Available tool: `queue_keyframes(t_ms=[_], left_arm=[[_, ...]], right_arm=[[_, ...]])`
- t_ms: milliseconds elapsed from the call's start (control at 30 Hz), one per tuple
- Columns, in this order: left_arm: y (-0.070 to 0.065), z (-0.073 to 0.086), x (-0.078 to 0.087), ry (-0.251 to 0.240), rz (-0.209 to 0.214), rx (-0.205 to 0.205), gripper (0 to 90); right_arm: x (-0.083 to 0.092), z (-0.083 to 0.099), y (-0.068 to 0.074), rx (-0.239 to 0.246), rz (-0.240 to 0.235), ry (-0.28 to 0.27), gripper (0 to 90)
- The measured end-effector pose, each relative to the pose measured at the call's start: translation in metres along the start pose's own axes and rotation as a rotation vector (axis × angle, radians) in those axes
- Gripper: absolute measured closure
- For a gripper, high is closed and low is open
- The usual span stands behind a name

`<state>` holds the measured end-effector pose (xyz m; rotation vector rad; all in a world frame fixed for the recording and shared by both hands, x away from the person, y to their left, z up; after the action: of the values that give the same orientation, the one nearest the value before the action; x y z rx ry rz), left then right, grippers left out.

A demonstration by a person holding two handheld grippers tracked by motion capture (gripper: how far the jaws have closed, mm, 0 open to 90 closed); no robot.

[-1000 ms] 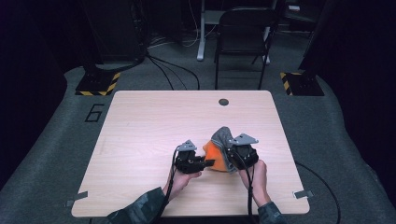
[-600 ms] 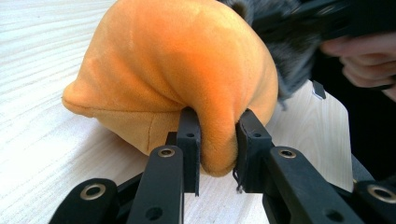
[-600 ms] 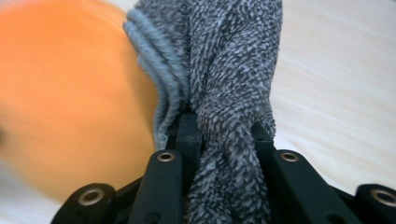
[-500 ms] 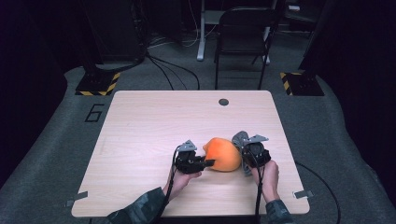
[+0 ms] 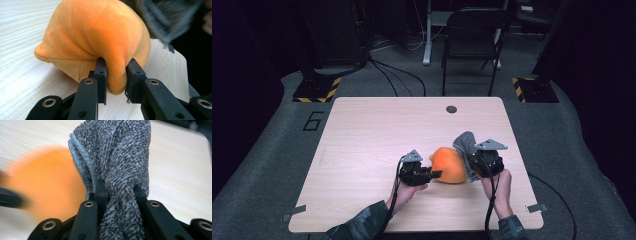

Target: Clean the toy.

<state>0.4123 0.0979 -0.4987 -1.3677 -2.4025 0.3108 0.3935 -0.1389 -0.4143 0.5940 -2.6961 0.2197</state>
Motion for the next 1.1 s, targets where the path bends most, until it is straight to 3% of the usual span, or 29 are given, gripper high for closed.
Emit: queue_keyframes(t_ms=[133, 233, 367, 433, 867, 1033, 1067, 1100], left_arm=[[-0.001, 0.000, 0.000, 0.000, -0.001, 0.002, 74.2], [0.002, 0.001, 0.000, 0.010, 0.000, -0.003, 74.1], [0.001, 0.001, -0.001, 0.009, 0.002, -0.010, 73.9], [0.000, 0.002, -0.001, 0.010, 0.002, -0.004, 73.9], [0.000, 0.002, -0.001, 0.006, 0.003, -0.005, 73.8], [0.001, 0.002, -0.001, 0.003, 0.001, 0.001, 73.8], [0.002, 0.002, -0.001, 0.003, 0.001, 0.001, 73.8], [0.002, 0.001, 0.000, 0.002, 0.001, 0.001, 73.8]], right_arm=[[-0.006, -0.003, 0.033, 0.039, -0.108, -0.004, 73.2], [-0.015, 0.005, 0.042, 0.095, -0.077, 0.022, 73.1], [-0.015, 0.007, 0.032, 0.109, -0.037, 0.038, 73.0], [-0.016, 0.011, 0.025, 0.081, -0.035, 0.048, 72.9], [-0.029, 0.038, -0.013, 0.012, 0.073, 0.141, 73.0], [-0.038, 0.053, -0.025, 0.002, 0.103, 0.204, 73.0], [-0.041, 0.057, -0.027, -0.003, 0.105, 0.226, 73.0], [-0.049, 0.069, -0.033, -0.009, 0.109, 0.283, 73.0]])
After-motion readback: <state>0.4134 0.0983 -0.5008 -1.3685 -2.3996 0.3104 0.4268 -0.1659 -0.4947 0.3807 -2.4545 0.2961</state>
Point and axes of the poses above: each handheld gripper's, and its own axes: x roughly backward along the jaws, z roughly out of its underside, y roughly to its left, the point moved 1 cm from there along -x, roughly forward along the jaws, and after that the axes turned 15 degrees about -y, right-handed, at the moved point
